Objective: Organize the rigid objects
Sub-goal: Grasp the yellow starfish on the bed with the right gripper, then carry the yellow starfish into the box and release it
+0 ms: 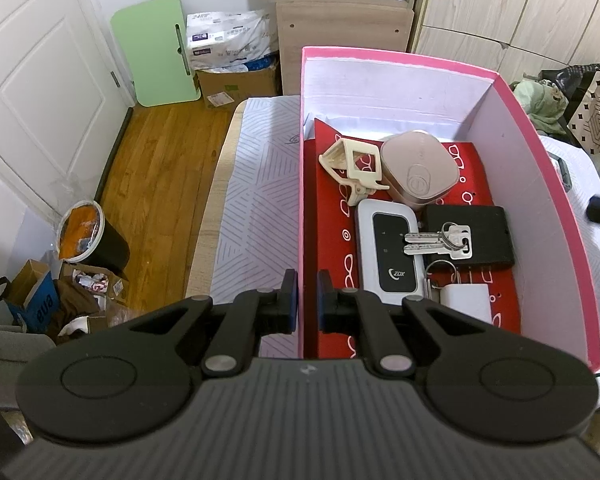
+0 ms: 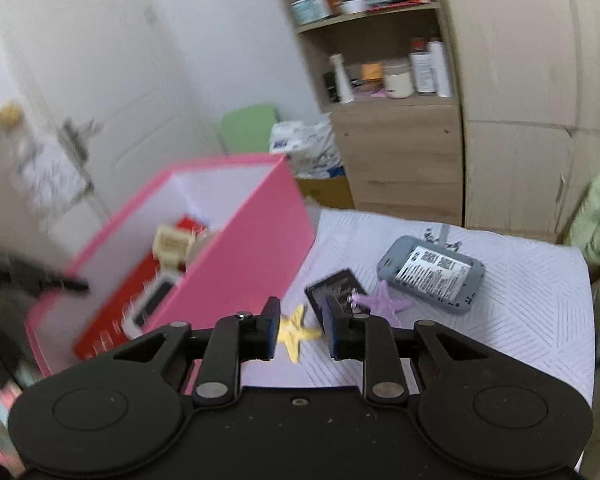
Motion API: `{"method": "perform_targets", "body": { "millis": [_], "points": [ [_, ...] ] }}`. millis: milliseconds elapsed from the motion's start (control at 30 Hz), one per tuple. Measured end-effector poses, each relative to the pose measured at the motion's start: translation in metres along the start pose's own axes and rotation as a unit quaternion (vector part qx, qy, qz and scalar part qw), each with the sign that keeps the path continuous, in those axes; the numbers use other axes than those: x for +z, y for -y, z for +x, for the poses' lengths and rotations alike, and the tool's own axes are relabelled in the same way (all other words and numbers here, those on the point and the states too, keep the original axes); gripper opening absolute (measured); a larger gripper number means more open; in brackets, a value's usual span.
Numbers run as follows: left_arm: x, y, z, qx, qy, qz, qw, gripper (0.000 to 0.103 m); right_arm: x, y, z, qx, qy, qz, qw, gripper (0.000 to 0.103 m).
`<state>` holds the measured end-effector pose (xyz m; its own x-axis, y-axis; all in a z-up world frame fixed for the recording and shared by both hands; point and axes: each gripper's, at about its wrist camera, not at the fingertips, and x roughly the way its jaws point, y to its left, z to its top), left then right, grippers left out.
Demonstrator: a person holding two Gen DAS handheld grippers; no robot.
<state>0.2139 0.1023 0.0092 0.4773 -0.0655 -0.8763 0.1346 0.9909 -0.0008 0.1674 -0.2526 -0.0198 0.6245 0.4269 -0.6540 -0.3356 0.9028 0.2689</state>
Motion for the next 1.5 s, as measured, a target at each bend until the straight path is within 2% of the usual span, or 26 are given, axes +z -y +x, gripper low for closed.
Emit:
{"method": "perform_targets", "body": {
  "millis": [133,267,367,467,567,800,900,1100,1300,1500],
  "points": [
    [0.001,-0.001,0.000,0.000,-0.002,-0.002,1.0000,0.007,-0.008,-0.006,0.023,0.016,-0.036,-0.088,0.995,0.039],
    [0.002,-0.002,0.001,0.000,-0.004,-0.005,1.0000,0.007,-0.009,-0.008,0.045,0.029,-0.063,-0.167,0.983,0.039],
    [0.003,-0.002,0.001,0.000,-0.005,-0.007,1.0000,0.007,-0.001,-0.009,0.054,0.048,-0.068,-0.197,0.977,0.042],
    [0.003,-0.003,0.002,-0.002,-0.007,-0.009,0.9999,0.007,0.001,-0.013,0.065,0.073,-0.093,-0.230,0.966,0.051],
    [0.004,-0.004,0.002,-0.003,-0.009,-0.008,0.9999,0.007,0.000,-0.017,0.079,0.054,-0.103,-0.243,0.963,0.053],
    [0.004,-0.004,0.002,-0.004,-0.009,-0.009,0.9999,0.007,-0.001,-0.012,0.086,0.073,-0.099,-0.221,0.968,0.055],
    [0.004,-0.004,0.002,-0.005,-0.009,-0.009,0.9999,0.007,-0.002,-0.010,0.082,0.064,-0.094,-0.207,0.972,0.046],
    [0.003,-0.003,0.001,-0.001,-0.003,-0.004,1.0000,0.007,-0.006,-0.006,0.071,0.051,-0.085,-0.168,0.981,0.046],
    [0.000,-0.004,0.001,-0.002,-0.001,-0.006,1.0000,0.007,-0.005,-0.005,0.039,0.043,-0.047,-0.130,0.990,0.046],
    [0.000,-0.008,0.000,-0.015,0.001,-0.003,0.9999,0.007,0.014,-0.017,-0.006,0.017,0.001,-0.128,0.992,0.046]
  ]
}}
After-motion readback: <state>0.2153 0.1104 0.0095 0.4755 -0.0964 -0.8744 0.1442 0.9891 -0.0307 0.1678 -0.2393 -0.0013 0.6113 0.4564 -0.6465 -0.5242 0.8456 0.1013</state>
